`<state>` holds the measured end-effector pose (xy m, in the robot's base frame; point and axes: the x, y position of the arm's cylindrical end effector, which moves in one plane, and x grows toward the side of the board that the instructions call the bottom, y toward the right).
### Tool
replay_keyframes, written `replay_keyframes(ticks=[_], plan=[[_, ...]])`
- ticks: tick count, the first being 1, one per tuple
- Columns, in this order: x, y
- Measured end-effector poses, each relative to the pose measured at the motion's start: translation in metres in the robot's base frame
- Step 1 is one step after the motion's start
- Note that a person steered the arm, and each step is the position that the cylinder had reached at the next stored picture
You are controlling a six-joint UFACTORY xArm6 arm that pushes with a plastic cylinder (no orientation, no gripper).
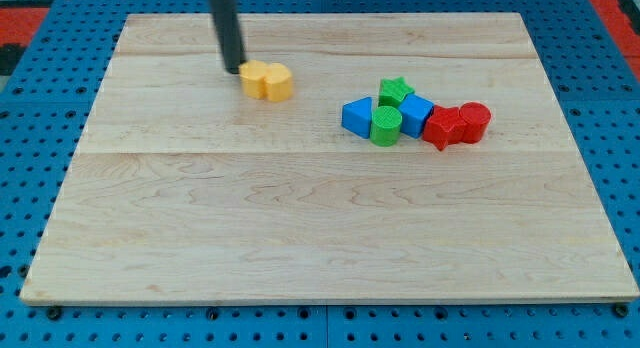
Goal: Move the yellow blocks into the group of blocks
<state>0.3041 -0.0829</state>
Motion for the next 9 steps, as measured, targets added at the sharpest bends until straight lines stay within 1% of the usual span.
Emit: replay_keyframes(ticks=[1,2,3,4,5,6,7,8,9], plan=[[0.015,0.079],[0.013,0.047],[-0.009,-0.038],[0.012,-0.038],[0.027,0.049],[0.027,0.031],[0.011,-0.053],[0.062,-0.035],[0.067,0.032]])
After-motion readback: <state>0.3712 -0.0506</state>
